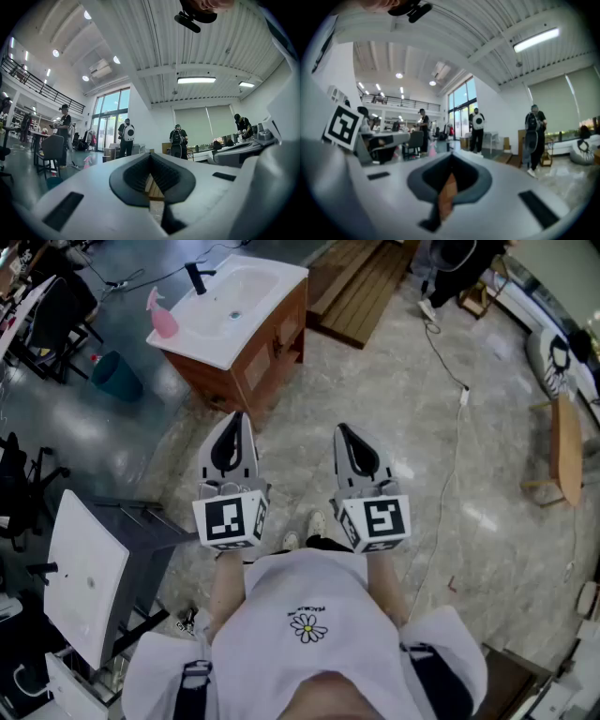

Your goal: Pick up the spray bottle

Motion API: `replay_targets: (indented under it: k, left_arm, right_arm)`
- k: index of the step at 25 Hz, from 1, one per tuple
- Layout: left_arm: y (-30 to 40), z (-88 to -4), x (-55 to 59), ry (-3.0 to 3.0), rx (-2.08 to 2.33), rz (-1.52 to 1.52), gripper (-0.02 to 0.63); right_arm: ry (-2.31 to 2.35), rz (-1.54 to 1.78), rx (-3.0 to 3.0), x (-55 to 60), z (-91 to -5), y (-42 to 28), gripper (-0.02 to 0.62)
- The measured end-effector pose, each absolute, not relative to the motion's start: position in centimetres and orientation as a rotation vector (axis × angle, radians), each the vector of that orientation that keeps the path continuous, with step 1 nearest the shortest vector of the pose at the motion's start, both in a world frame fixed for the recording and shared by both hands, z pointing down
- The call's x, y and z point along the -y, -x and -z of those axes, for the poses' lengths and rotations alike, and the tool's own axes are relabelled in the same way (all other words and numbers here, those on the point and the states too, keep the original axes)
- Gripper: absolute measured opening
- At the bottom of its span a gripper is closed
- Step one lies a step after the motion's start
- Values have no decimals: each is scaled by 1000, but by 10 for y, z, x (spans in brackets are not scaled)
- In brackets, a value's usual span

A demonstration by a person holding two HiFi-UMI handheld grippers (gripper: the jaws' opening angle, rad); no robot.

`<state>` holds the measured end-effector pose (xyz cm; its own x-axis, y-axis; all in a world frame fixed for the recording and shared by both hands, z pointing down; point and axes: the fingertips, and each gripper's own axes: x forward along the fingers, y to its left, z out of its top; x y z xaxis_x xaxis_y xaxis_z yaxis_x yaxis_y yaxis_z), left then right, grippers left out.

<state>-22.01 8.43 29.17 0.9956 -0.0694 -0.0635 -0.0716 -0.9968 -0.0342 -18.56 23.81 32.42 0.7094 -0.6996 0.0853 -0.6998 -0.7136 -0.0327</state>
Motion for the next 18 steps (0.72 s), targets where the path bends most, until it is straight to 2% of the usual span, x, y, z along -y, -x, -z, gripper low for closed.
replay_targets:
  k: [18]
  left_arm:
    - [178, -287, -101, 3076, -78, -118, 17]
  right_arm:
    - [-2907, -117, 1258, -255, -323, 149, 29]
